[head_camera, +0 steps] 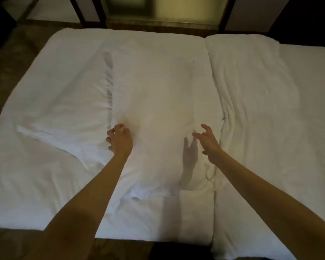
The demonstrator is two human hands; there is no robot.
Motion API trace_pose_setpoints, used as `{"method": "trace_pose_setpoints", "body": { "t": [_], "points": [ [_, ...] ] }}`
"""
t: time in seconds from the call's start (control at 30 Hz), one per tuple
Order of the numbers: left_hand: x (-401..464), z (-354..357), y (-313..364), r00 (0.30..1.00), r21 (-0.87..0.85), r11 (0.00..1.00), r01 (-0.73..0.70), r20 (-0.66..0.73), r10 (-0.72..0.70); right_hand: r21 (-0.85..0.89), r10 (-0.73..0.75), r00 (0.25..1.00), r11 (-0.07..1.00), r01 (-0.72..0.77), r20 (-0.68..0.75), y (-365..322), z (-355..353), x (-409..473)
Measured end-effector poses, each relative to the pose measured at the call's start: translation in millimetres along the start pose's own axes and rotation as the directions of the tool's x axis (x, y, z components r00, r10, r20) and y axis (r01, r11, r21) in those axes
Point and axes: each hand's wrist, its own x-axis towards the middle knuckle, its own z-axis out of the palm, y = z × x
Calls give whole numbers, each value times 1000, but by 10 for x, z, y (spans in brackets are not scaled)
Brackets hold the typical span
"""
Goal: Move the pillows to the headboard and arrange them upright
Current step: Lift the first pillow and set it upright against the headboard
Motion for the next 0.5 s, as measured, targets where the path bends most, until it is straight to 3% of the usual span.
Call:
{"method": "trace_pose_setpoints", "body": {
  "t": [0.07,0.2,0.37,0.5],
  "points": [
    [177,50,25,998,84,994,68,-12,-67,-8,14,1000,1000,-14,-5,-60,44,223],
    [537,149,-59,982,94,980,175,59,-181,-9,65,998,998,-65,1,-91,127,602],
    [827,154,-197,974,74,991,111,192,-124,31,115,993,993,-116,28,-87,248,968],
    [880,209,-187,967,16,982,188,172,-188,34,159,987,987,-160,23,-37,353,1069]
  ]
}}
